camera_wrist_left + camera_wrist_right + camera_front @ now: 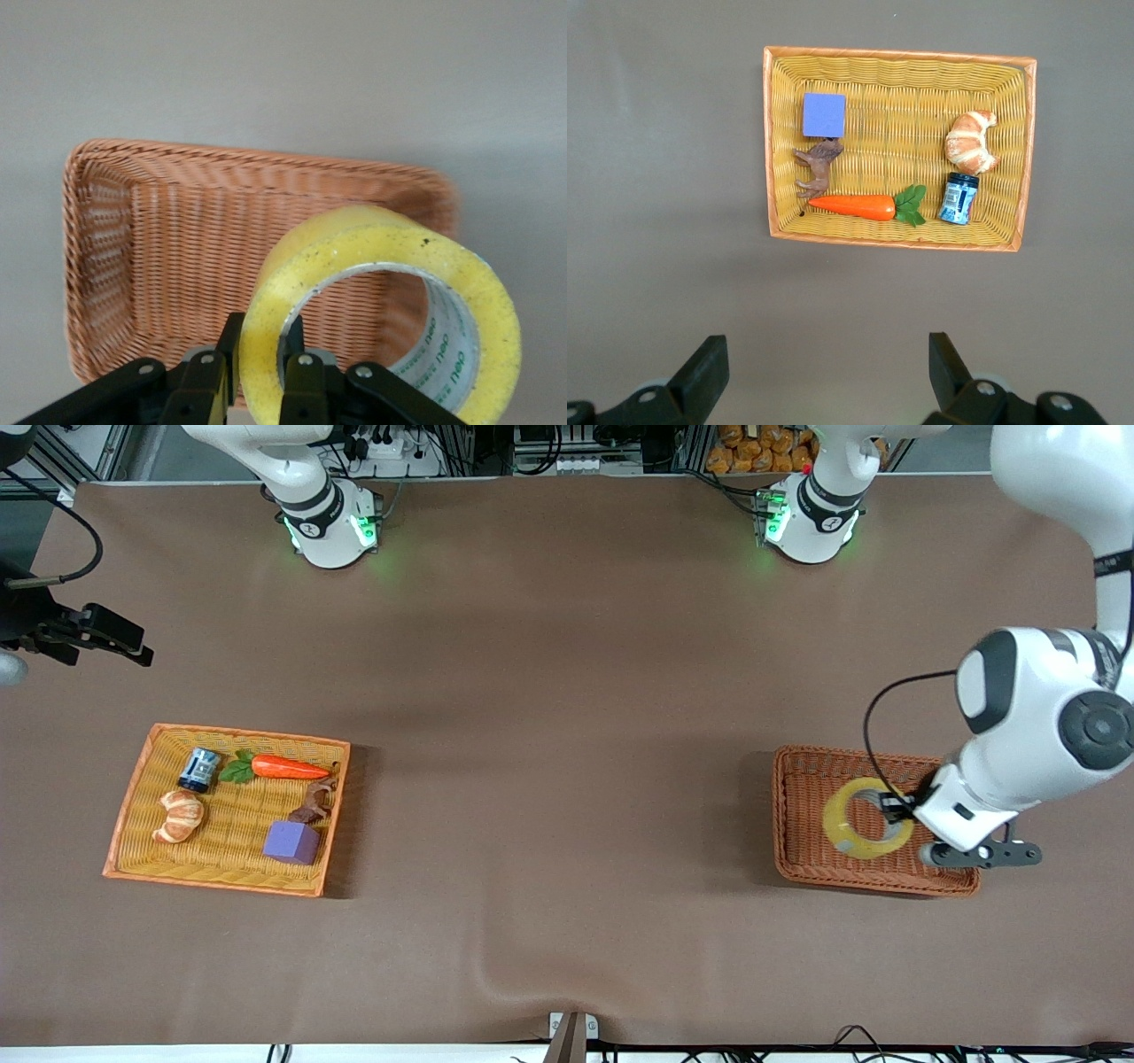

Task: Transfer tape with both arms
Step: 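Carry the tape roll with the left gripper into the brown basket, then open the left gripper to release the tape in the basket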

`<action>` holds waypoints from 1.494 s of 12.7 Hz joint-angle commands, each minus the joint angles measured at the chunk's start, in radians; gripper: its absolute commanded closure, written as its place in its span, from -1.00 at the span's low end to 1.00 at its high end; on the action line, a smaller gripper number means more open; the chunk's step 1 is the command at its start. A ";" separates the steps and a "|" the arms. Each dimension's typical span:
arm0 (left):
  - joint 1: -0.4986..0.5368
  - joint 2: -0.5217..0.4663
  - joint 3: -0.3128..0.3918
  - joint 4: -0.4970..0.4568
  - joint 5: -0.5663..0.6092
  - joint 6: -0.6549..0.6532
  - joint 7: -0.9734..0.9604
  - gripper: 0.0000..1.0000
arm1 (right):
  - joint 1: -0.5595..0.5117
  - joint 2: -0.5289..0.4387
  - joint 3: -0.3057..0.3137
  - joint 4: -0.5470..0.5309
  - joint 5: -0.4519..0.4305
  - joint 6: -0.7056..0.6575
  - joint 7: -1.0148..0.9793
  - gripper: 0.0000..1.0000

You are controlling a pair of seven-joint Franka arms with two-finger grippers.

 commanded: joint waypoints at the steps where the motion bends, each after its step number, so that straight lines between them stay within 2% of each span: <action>1: 0.027 0.086 -0.015 0.003 -0.007 0.044 0.040 1.00 | 0.001 -0.012 0.018 0.004 -0.028 -0.005 0.005 -1.00; 2: 0.028 0.118 -0.015 0.004 -0.009 0.064 0.045 1.00 | 0.001 -0.012 0.018 0.012 -0.048 -0.004 0.003 -1.00; 3: 0.028 0.132 -0.015 0.007 -0.009 0.067 0.046 0.83 | 0.001 -0.012 0.018 0.012 -0.053 -0.004 -0.006 -1.00; 4: 0.025 0.134 -0.015 0.007 -0.009 0.066 0.053 0.29 | 0.001 -0.011 0.016 0.018 -0.056 -0.002 -0.022 -1.00; 5: 0.019 0.134 -0.014 0.009 -0.003 0.064 0.051 -0.54 | 0.000 -0.009 0.016 0.025 -0.056 -0.011 -0.030 -1.00; 6: 0.019 0.128 -0.014 0.013 -0.001 0.064 0.050 -1.00 | 0.003 -0.009 0.018 0.028 -0.057 -0.015 -0.027 -1.00; 10: 0.028 0.048 -0.015 0.036 0.002 0.042 0.050 -1.00 | 0.000 0.004 0.016 0.032 -0.059 -0.011 -0.029 -1.00; 13: 0.019 -0.027 -0.014 0.125 -0.006 -0.107 0.037 -1.00 | 0.016 0.006 0.016 0.032 -0.053 -0.011 -0.029 -1.00; 16: 0.021 -0.154 -0.015 0.127 -0.001 -0.152 0.036 -1.00 | 0.026 0.014 0.016 0.032 -0.054 -0.013 -0.023 -1.00; 19: 0.019 -0.255 -0.020 0.128 0.002 -0.270 0.036 -1.00 | 0.013 0.017 0.015 0.032 -0.044 -0.008 -0.016 -1.00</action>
